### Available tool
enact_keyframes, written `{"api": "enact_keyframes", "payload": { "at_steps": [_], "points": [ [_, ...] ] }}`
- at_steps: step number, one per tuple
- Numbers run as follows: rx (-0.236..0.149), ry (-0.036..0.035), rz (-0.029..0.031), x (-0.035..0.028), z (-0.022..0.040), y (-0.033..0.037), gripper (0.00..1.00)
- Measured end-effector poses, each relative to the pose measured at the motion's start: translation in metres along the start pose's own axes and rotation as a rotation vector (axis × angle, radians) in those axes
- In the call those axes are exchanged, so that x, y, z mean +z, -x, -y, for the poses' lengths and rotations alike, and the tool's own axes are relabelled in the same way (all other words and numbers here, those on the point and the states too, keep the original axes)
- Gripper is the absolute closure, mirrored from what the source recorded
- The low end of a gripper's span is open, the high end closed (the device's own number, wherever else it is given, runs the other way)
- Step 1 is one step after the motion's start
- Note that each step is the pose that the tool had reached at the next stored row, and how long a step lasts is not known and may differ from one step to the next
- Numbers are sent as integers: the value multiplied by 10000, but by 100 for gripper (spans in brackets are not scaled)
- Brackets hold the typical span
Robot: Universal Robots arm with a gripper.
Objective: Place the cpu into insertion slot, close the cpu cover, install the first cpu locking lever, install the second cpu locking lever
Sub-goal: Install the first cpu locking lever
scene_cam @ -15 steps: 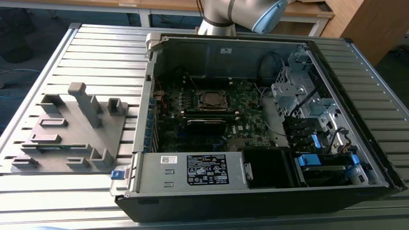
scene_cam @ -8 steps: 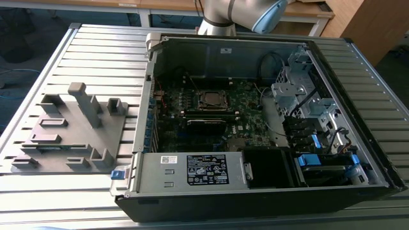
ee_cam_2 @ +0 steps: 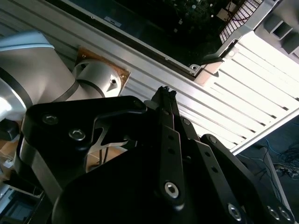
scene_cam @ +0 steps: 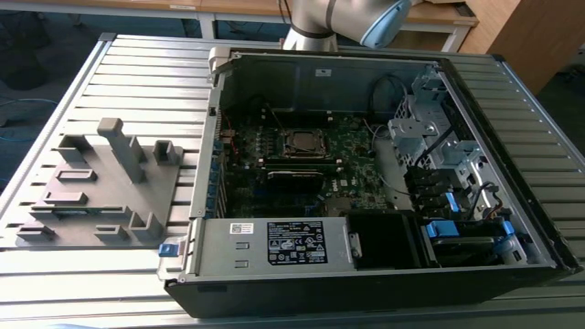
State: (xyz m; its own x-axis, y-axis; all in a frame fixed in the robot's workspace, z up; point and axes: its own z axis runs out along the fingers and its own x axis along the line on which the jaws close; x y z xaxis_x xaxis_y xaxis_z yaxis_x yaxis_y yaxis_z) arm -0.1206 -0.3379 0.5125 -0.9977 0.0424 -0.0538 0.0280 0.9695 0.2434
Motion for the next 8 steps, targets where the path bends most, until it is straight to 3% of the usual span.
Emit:
{"api": "enact_keyframes", "payload": {
  "at_steps": [8],
  "points": [
    [-1, -6, -1, 116, 29, -6, 89]
  ]
}}
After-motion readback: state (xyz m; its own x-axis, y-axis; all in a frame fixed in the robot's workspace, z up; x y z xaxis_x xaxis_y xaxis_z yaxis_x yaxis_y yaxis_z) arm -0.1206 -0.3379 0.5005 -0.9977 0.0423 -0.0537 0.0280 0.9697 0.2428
